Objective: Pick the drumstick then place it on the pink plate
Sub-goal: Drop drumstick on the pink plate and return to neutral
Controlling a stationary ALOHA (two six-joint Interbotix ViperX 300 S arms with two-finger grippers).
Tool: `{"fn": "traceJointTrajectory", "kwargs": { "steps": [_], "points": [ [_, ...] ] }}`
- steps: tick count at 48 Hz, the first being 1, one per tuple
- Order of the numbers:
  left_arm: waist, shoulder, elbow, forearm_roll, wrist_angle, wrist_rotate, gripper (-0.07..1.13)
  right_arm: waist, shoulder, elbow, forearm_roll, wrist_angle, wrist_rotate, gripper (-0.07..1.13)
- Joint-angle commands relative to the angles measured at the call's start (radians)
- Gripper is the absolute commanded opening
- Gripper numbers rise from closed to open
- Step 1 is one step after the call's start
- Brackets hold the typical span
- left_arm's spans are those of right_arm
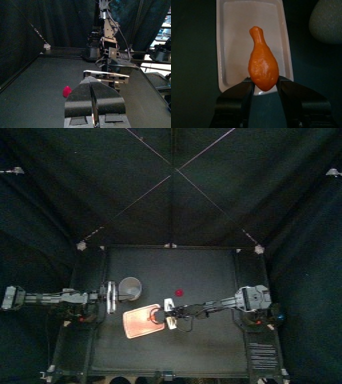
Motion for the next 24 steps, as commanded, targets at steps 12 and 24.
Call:
{"fn": "traceJointTrajectory", "kwargs": {
  "steps": [12,24],
  "points": [
    [0.003,0.005,-0.002,-0.003,-0.009,0.003,0.10,0.000,0.051,-0.150,-0.002,0.040,-0.005,0.95],
    [0.003,0.005,0.000,-0.003,-0.009,0.003,0.09,-0.002,0.029,-0.135,-0.002,0.046,0.005,0.99]
  ]
}}
